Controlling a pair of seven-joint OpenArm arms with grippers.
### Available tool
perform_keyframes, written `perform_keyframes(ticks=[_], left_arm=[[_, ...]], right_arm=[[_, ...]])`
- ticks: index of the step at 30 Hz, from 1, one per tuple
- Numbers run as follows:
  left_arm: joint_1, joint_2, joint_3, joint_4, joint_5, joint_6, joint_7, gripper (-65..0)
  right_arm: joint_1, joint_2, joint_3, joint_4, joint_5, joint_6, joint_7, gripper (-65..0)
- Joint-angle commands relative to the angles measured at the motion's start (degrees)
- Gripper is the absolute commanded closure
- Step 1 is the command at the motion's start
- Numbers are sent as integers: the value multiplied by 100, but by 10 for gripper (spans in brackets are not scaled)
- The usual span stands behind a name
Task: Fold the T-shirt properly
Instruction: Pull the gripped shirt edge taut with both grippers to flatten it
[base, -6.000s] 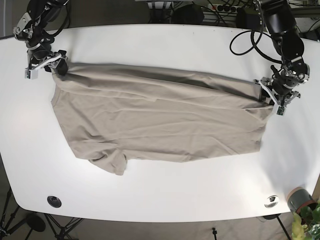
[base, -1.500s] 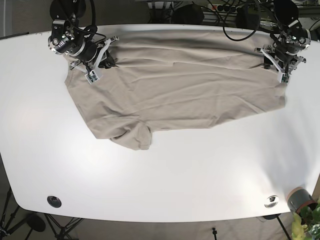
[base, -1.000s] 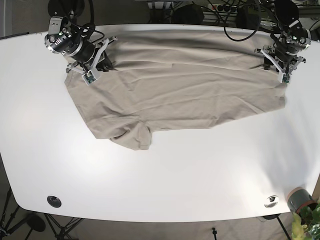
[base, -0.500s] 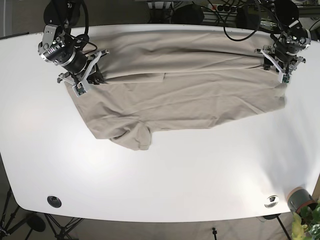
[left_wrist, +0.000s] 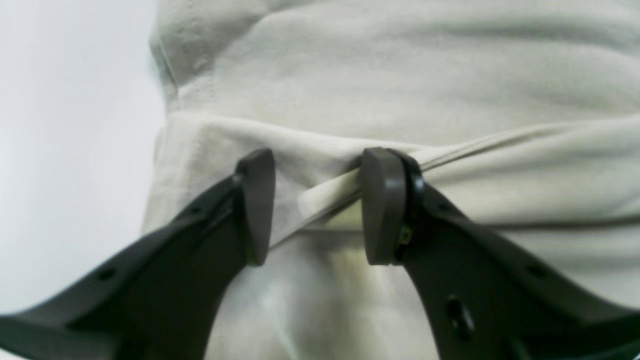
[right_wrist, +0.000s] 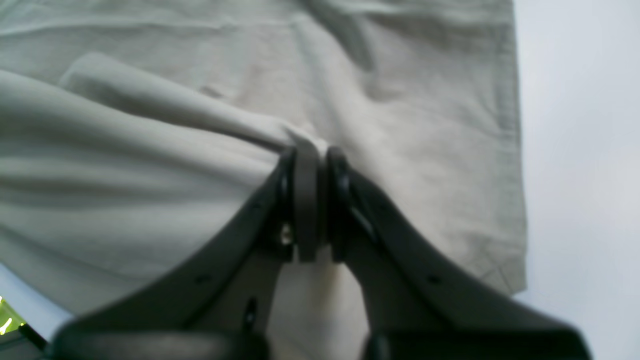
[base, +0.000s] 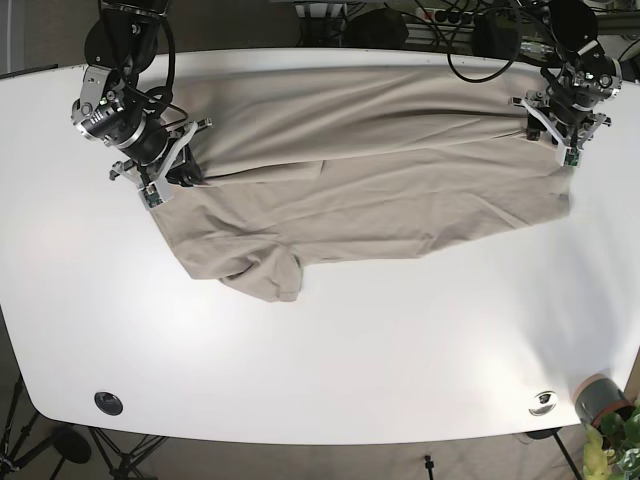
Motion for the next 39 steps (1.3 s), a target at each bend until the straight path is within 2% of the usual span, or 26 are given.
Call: perform_keyframes(ticks=[1, 8, 9, 12, 14, 17, 19, 23, 29, 32, 36, 39], left_arm=[[20, -83, -10, 42, 62, 12, 36, -257], [2, -145, -10, 33, 62, 12, 36, -257], [2, -145, -10, 33, 62, 12, 36, -257], [-7, -145, -10, 42, 44, 12, 36, -257], [-7, -145, -10, 77, 27, 12, 36, -257], [-42, -145, -28, 85, 9, 12, 36, -257], [-165, -127, -63, 85, 9, 12, 44, -257], [-306, -110, -256, 173, 9, 12, 62, -257], [-543, -101, -335, 631, 9, 12, 80, -261], [-640, -101, -335, 842, 9, 12, 326, -261], [-930, -101, -335, 1044, 9, 12, 932, -261], [-974, -101, -344, 1053, 18, 12, 1038, -261]], right_arm=[[96, 68, 85, 76, 51, -12, 107, 0], [254, 86, 121, 76, -11, -12, 107, 0], [254, 86, 121, 76, -2, -12, 107, -17], [254, 104, 121, 85, 42, -12, 98, -160], [228, 95, 129, 120, 42, -12, 98, -289], [219, 95, 138, 147, 42, -12, 98, -403], [201, 77, 305, 217, 51, -12, 89, -412], [87, -99, 762, 322, 51, -12, 80, -387], [-221, -90, 1114, 551, 60, -12, 72, -387], [-458, -107, 1158, 665, 86, -12, 72, -388], [-722, -90, 1167, 665, 499, -12, 72, -390], [-906, -90, 1167, 683, 658, -12, 72, -392]])
